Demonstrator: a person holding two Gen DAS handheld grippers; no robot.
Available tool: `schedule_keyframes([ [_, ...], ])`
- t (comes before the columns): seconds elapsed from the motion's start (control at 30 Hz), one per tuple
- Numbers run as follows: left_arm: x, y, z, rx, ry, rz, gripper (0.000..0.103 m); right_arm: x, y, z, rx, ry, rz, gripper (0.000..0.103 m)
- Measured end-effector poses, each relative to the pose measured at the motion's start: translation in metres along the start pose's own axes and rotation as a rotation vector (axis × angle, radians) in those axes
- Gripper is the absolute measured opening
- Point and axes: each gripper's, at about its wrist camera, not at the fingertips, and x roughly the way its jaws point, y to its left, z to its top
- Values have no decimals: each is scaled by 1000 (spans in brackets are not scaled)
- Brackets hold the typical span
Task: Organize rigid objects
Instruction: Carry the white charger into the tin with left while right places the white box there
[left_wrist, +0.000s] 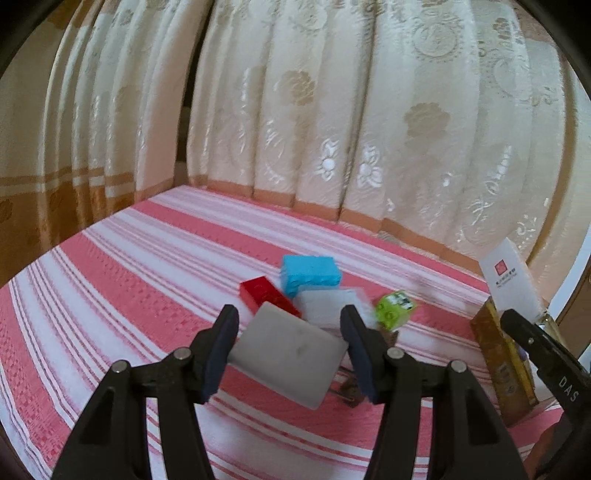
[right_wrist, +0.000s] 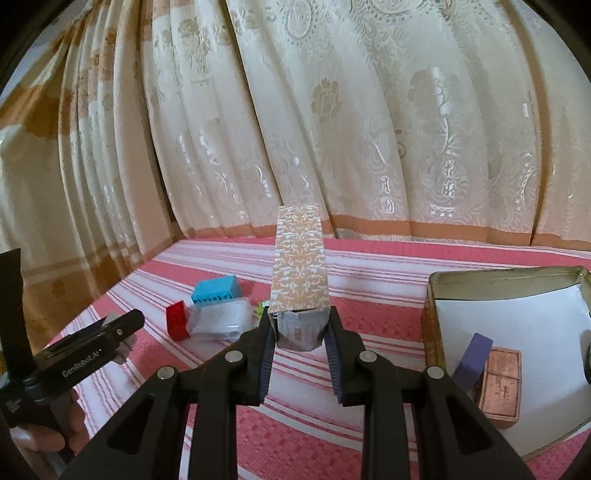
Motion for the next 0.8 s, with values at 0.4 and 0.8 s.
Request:
schedule_keyframes([
  [0.4, -35, -51, 11, 84, -113, -120, 57, -34, -32, 5, 5, -101, -104, 28],
  [0.8, -52, -111, 12, 171, -125, -180, 57, -65, -89, 9, 68, -146, -219, 28],
])
